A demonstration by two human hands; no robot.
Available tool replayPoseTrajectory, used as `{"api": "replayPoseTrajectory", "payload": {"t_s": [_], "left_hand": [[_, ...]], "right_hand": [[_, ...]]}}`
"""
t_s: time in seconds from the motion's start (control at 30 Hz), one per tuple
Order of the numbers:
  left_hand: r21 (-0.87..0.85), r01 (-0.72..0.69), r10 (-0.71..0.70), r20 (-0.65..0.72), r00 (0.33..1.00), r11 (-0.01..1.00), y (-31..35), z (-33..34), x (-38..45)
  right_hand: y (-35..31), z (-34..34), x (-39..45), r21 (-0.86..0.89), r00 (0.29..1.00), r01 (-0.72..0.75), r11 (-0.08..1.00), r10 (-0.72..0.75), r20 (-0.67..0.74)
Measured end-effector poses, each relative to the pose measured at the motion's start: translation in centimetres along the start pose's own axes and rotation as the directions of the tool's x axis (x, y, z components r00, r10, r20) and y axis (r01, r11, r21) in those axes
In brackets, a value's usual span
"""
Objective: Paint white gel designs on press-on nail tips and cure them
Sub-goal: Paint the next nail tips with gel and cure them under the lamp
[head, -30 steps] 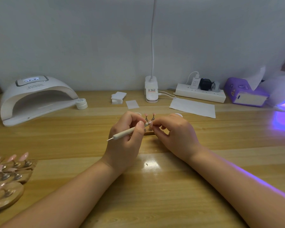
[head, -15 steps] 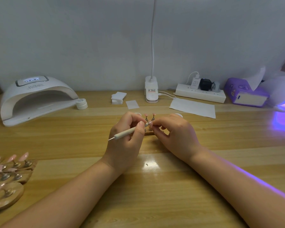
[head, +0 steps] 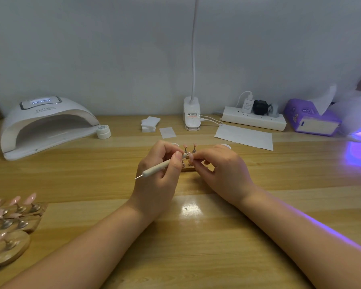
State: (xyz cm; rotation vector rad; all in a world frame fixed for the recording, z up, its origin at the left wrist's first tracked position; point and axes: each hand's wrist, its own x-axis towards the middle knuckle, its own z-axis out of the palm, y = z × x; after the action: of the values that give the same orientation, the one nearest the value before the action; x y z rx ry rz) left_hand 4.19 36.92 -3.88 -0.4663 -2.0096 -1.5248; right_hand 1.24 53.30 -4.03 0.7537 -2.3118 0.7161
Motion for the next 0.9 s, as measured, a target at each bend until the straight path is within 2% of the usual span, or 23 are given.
{"api": "replayPoseTrajectory", "payload": {"t_s": [0.43, 0.9], "left_hand": [[-0.036, -0.080, 0.079, -0.024, 0.997, 0.996, 0.08, -0.09, 0.06], [0.069, -0.101, 0.098, 0.048, 0.994, 0.993, -0.03, 0.03, 0.01]], "right_hand": [[0.11, 0.07, 0.01, 0.010, 1.000, -0.001, 1.000, 0.001, -0.012], [0.09, 0.06, -0.06, 0.024, 1.000, -0.006, 1.000, 0.007, -0.012]]}}
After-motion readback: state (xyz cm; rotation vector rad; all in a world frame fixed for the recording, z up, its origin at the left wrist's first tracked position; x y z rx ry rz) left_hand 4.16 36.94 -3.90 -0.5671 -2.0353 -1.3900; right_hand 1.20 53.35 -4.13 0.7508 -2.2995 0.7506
